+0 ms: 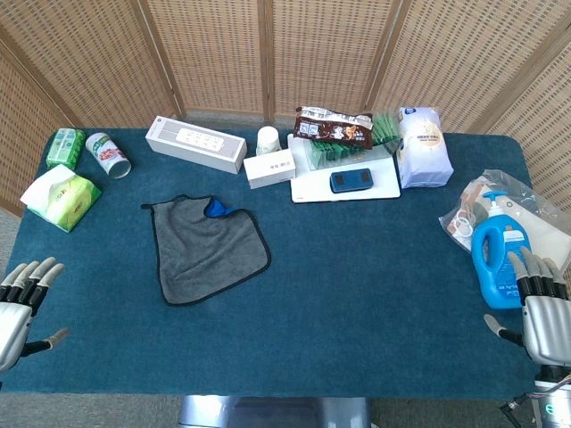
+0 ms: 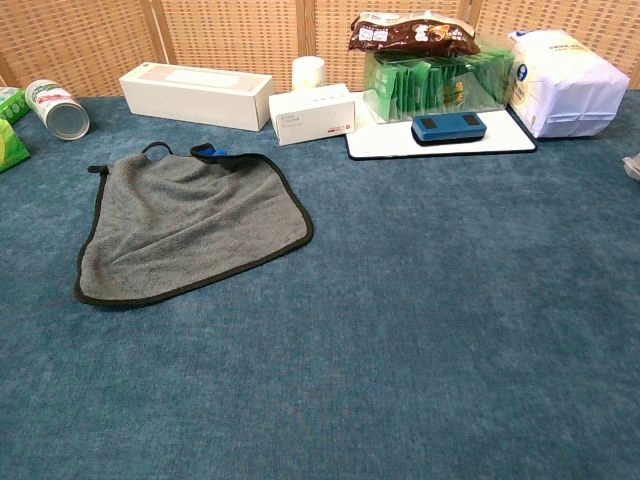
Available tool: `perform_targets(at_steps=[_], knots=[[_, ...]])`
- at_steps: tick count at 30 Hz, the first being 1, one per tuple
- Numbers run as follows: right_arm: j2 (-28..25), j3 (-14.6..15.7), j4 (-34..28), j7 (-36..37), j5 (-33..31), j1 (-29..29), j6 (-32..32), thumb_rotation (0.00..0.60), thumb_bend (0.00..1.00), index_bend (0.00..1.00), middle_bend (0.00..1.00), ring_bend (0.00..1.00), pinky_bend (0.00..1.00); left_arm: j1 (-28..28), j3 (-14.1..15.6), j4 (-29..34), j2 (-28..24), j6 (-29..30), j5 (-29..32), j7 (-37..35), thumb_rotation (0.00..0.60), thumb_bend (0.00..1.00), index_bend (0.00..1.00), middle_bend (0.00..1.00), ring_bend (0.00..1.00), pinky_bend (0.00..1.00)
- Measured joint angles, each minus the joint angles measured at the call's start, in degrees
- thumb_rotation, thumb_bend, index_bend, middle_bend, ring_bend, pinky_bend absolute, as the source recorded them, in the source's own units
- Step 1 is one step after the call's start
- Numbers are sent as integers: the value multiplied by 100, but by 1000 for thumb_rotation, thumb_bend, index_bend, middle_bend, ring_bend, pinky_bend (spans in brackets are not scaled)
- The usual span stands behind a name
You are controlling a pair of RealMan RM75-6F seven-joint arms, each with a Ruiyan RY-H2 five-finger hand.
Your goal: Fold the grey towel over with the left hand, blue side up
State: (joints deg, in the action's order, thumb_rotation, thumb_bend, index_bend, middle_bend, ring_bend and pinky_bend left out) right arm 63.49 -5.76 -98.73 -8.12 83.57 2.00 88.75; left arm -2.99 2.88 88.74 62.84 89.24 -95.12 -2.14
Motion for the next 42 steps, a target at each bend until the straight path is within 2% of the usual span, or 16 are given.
perform_targets(at_steps=[14, 20, 29, 36, 42], knots=[[-44, -15, -100, 82, -15, -22, 26, 600, 0, 0, 0, 0, 0, -74, -37, -40, 42, -139, 55, -9, 600, 179, 15, 0, 0, 94], [-95, -32, -165, 185, -52, -22, -3, 600, 0, 0, 0, 0, 0, -377, -278, -64, 93, -448, 212, -37, 600, 179, 39, 0, 0, 114], [-152, -82, -175, 320, -203, 30, -161, 600, 0, 0, 0, 0, 0, -1455, -845, -406, 374, -1534, 470, 104, 600, 180, 113, 0, 0, 135], [-148, -182, -93, 399, -458, 148, -395, 600, 0, 0, 0, 0, 0, -2608, -1309, -1194, 1123, -2666, 829, 626, 600, 179, 115, 0, 0, 142], [-133, -222, -46, 402, -601, 213, -527, 600, 0, 0, 0, 0, 0, -3300, -1440, -1901, 1780, -3139, 894, 1066, 600, 180, 115, 0, 0, 153]])
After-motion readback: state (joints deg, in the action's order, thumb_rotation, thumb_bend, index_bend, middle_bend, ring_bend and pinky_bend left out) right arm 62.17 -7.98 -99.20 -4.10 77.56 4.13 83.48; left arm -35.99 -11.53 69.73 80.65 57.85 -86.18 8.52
